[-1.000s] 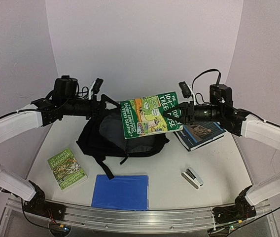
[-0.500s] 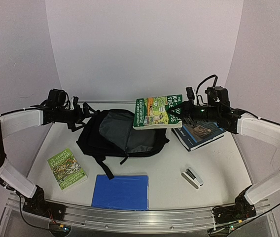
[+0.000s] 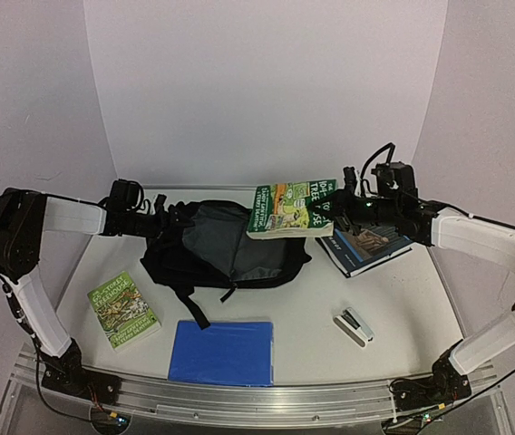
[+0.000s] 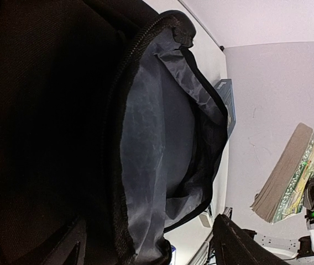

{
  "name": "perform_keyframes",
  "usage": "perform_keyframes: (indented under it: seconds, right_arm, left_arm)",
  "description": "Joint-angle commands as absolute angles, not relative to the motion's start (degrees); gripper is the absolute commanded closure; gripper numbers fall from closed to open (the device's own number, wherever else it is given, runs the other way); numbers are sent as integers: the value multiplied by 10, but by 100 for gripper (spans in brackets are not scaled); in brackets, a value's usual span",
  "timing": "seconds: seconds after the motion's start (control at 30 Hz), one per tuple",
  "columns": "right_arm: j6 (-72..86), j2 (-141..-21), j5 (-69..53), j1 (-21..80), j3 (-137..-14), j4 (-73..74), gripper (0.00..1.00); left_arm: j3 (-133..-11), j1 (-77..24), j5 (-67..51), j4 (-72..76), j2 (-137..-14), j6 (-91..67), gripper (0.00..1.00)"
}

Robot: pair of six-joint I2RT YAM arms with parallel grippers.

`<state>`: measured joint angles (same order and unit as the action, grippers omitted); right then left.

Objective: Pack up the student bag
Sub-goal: Place the book in the student bag.

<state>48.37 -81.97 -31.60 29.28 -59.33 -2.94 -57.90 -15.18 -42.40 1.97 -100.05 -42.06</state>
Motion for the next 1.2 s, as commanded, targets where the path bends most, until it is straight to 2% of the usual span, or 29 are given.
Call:
perform_keyframes:
  seconds: [0.0,0.03,0.1,0.13,0.17,0.47,0.7,1.17]
  right_arm:
    - [506,-828,-291,295,-597,-91,100]
    - [513,-833,-285,295,-596,-91,100]
    - [527,-846,-279,295,-595,-90,100]
    - [535,-854,-276,295,-596,-90,100]
    - [545,-862,-275,295,-596,-91,100]
    - [593,-948,-289,295,-625,-106,100]
    - [631,-996,-317,297,-644,-145,100]
    - [670,-1076,-348,325,-696,-184,100]
  left_arm:
    - [-607,-152,-485,88,-1037,-439,55]
    - [-611,-152,-487,89,-1040,-441,69]
    - [-615,-153,-489,91,-1039,-441,90]
    - [-616,-153,-489,93,-1033,-438,97]
    - [-617,-152,-490,94,-1028,-434,100]
    - [-624,-153,-526,93,-936,-412,100]
    - [-653,-170,-573,71,-918,-393,100]
    - [-757,-230,-591,26,-920,-362,100]
